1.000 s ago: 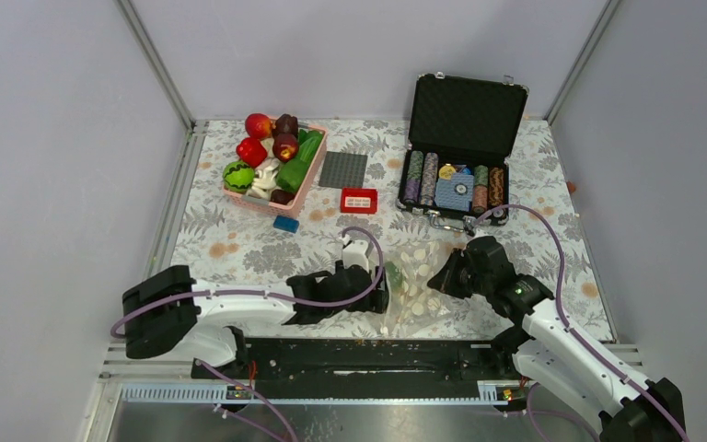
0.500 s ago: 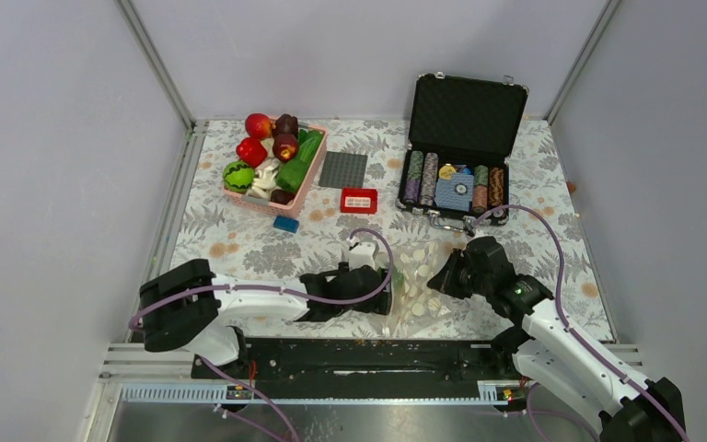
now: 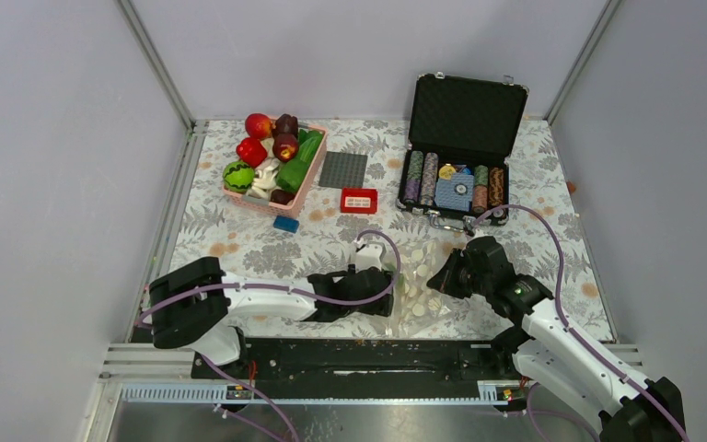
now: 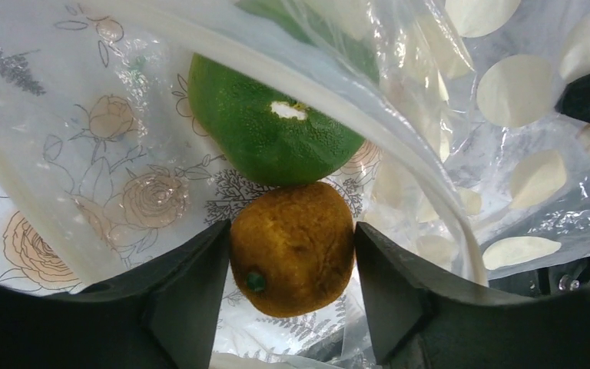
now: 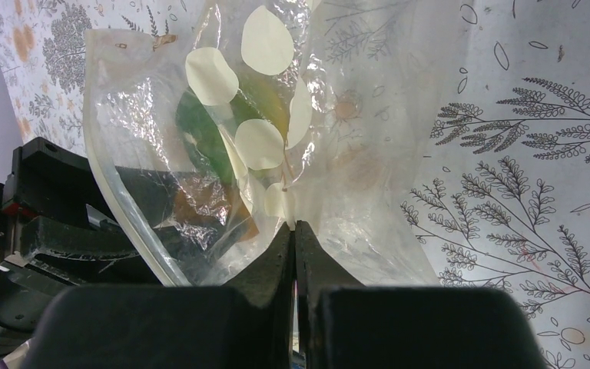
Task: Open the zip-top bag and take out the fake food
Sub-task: Pick up the fake fruit from the zipper food storage bag.
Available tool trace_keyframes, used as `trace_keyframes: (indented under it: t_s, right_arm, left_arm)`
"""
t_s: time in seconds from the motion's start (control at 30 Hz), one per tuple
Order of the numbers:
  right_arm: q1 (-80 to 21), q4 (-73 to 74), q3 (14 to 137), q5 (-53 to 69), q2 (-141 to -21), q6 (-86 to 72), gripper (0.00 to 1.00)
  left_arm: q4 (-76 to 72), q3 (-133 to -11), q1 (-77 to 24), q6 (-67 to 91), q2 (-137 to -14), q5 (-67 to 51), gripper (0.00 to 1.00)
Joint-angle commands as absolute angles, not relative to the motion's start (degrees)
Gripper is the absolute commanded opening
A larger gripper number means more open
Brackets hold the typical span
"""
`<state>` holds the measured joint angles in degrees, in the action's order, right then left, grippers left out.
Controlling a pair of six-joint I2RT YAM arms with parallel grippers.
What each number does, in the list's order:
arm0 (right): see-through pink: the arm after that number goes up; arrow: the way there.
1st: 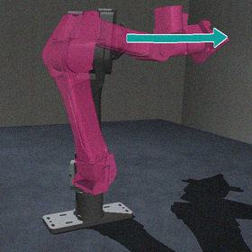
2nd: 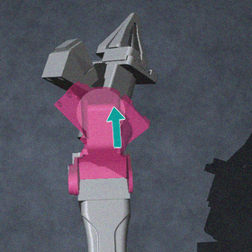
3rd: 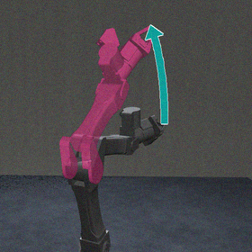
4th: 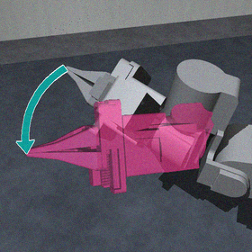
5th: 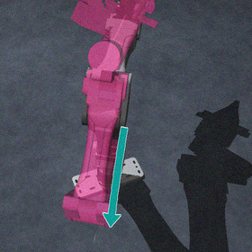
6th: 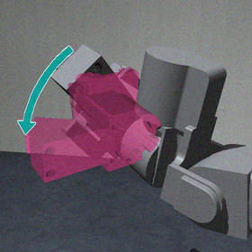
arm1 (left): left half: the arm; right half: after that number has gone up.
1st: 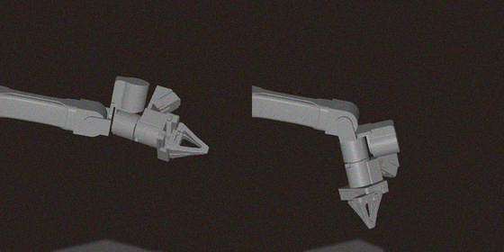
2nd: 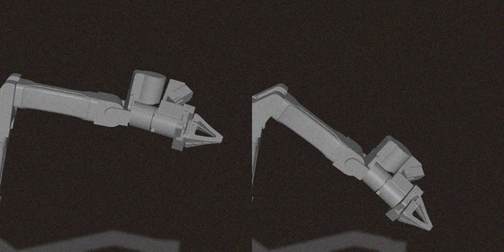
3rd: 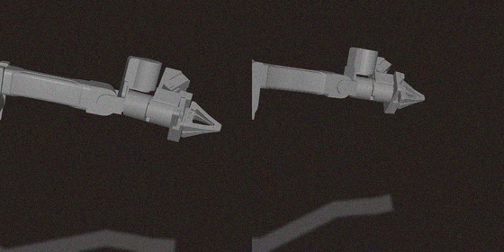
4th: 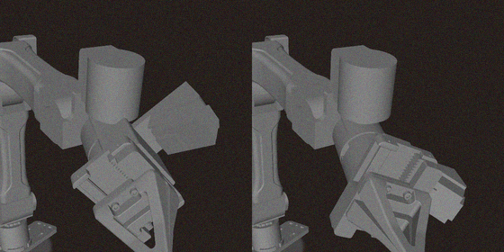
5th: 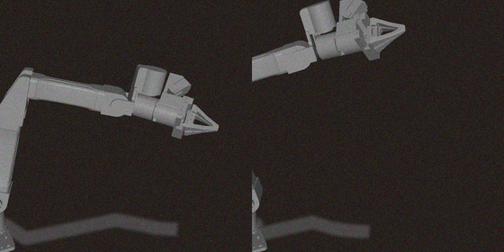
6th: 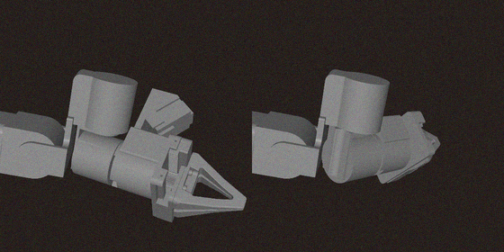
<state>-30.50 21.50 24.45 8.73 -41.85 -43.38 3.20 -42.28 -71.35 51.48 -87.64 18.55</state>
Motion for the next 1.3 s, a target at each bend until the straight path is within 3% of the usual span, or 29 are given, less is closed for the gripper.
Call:
trace_keyframes:
  t_s: [0.0, 0.27, 0.63, 0.77, 0.97, 1.27]
  right_arm:
    - [-31.02, 20.3, 23.89, 10.07, -41.57, -43.71, 0.0]
    - [-31.0, 20.08, 24.08, 10.19, -41.82, -43.61, 0.0]
    - [-30.98, 22.52, 24.48, 4.95, -39.37, -43.37, 0.0]
    - [-30.98, 24.89, 25.77, 1.97, -37.86, -42.55, 0.0]
    - [-31.02, 24.71, 25.31, 2.24, -37.89, -42.66, 0.0]
    - [-31.02, 24.25, 25.0, 3.14, -38.01, -42.49, 0.0]
  left_arm:
    - [2.71, -41.86, -71.78, 51.88, -87.45, 18.59, 0.57]
    - [8.32, -43.11, -71.81, 52.12, -83.32, 20.41, 0.52]
    - [35.07, -52.79, -66.45, 38.71, -73.32, 21.06, 0.52]
    - [40.62, -52.51, -58.78, 36.92, -65.42, 20.23, 0.53]
    - [40.15, -54.6, -39.5, 31.76, -55.27, 14.06, 0.53]
    - [40.68, -71.46, -18.81, 21.24, -69.45, 15.6, 0.53]
